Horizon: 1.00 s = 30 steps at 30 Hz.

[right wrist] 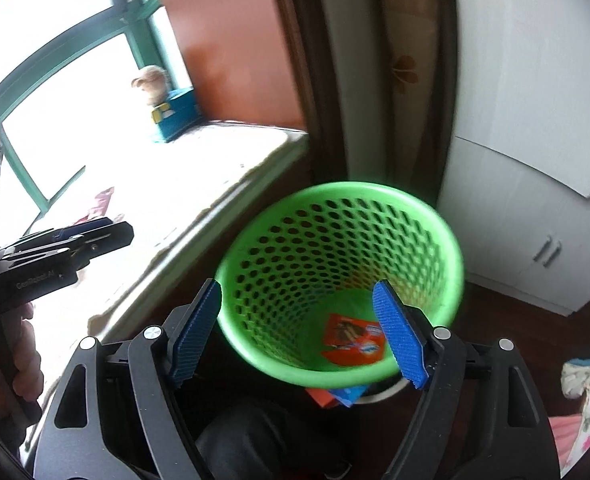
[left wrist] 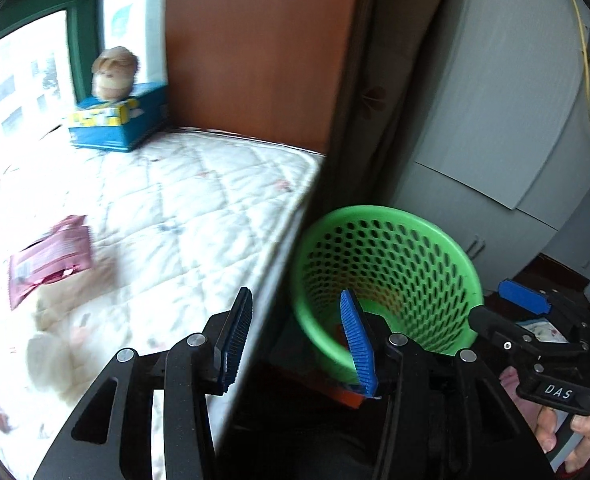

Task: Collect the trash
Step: 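Carry wrapper and cup over the green basket and open both tools, then return to the mattress and grasp the clear plastic lid with the left tool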

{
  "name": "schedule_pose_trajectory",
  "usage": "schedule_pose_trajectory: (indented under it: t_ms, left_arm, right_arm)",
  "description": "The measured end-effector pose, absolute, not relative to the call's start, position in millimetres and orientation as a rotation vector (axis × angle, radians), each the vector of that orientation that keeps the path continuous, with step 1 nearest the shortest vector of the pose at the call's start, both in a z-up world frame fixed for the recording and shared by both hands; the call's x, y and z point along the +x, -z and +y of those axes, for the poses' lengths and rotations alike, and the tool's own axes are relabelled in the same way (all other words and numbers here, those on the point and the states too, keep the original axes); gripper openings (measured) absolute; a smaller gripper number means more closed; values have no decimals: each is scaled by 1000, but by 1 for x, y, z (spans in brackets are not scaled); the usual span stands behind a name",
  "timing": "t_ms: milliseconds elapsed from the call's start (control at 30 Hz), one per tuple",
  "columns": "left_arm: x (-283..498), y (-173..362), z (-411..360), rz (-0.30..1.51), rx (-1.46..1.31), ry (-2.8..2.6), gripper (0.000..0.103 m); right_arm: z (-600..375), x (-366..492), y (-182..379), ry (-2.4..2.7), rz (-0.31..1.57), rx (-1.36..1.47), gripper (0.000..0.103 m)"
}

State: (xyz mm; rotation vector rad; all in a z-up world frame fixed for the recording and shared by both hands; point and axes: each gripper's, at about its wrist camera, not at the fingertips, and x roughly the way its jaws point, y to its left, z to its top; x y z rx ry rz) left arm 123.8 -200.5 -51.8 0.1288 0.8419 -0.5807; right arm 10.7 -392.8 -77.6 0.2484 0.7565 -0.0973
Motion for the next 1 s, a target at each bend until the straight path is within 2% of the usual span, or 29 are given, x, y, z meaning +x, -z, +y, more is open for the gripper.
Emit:
schedule_pose_trajectory:
  t_ms: [700,1000]
  left_arm:
    - [123,43,40,836,-57,75,53]
    - [121,68,85,903,-151,-31,54]
  right_arm:
    - [-211,84,65,-270,778,88,79]
    - [-157,98,71,-364,800,38,79]
